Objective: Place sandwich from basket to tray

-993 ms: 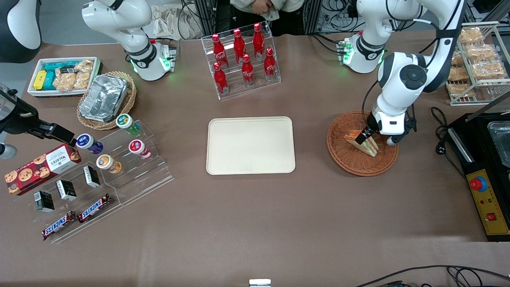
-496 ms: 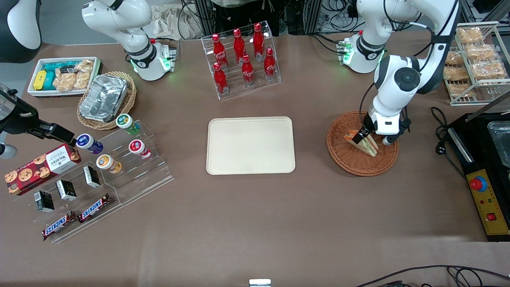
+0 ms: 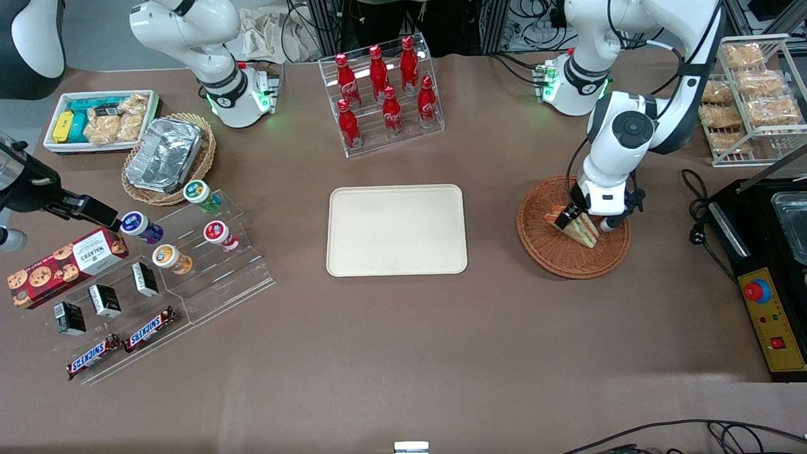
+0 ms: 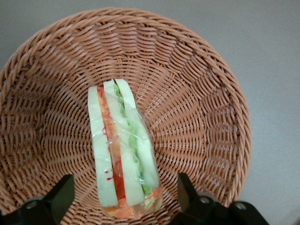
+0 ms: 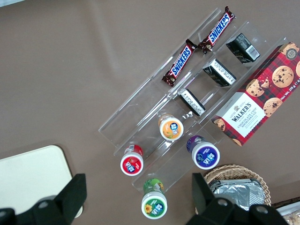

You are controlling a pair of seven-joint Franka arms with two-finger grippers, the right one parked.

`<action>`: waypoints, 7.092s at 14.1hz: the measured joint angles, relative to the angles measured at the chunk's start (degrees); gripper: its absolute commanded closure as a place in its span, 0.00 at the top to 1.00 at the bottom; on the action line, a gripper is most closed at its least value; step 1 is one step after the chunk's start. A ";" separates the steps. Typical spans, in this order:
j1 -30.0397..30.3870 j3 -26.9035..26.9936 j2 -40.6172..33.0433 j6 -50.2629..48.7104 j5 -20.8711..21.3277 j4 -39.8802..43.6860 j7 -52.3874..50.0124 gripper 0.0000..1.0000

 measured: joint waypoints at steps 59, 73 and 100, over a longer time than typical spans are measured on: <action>-25.68 -3.20 19.52 -24.71 -8.68 39.06 18.89 0.00; -25.92 -2.93 24.46 -14.19 -8.63 35.16 27.02 0.99; 6.41 -0.45 -1.97 -56.82 0.38 48.87 56.84 0.99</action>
